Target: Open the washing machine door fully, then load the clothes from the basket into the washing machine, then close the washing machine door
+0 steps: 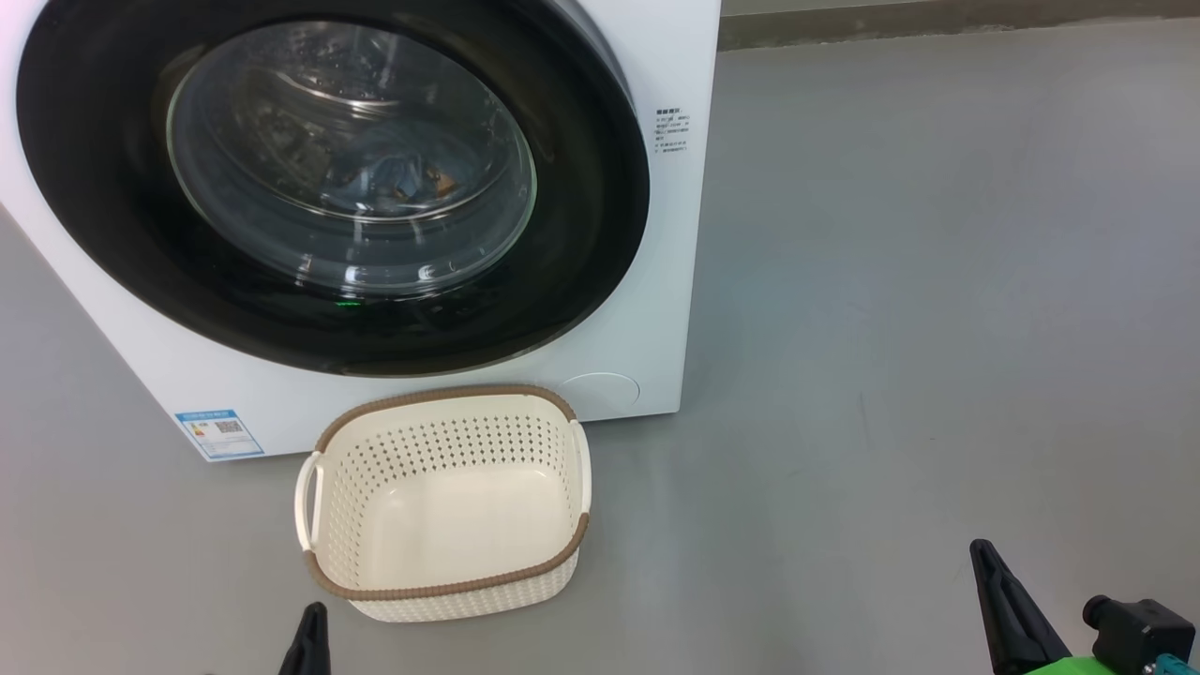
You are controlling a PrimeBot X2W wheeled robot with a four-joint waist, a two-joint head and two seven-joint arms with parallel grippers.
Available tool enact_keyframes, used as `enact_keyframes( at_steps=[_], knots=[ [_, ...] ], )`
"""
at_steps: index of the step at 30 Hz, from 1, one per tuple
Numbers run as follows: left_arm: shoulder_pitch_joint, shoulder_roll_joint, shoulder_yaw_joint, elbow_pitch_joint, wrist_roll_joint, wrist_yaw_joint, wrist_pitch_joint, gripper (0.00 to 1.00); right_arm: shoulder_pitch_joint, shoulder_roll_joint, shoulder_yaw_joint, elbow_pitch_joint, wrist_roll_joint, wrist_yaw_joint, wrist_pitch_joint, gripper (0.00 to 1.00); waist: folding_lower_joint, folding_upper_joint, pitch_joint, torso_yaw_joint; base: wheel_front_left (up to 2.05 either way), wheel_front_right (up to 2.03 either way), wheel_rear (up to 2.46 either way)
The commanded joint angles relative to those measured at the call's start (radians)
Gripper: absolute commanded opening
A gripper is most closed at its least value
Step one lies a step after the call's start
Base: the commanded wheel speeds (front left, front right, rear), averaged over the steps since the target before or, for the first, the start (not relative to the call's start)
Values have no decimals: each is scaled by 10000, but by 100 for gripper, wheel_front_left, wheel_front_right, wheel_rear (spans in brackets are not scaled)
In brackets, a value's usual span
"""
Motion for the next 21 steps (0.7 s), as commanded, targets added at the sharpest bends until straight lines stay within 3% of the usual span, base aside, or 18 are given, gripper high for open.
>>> enact_keyframes(
  at_steps=[1, 21],
  knots=[
    [-287, 178, 98, -176, -191, -2, 41, 0, -209, -53, -24, -207, 235, -7, 18, 0, -1, 0, 0, 3, 0, 0, 0],
    [-641, 291, 284, -66, -2323, -9, 573, 0, -503, 43, -91, -113, 2677, -17, 641, 0, -2, 0, -10, 56, 0, 0, 0]
  ],
)
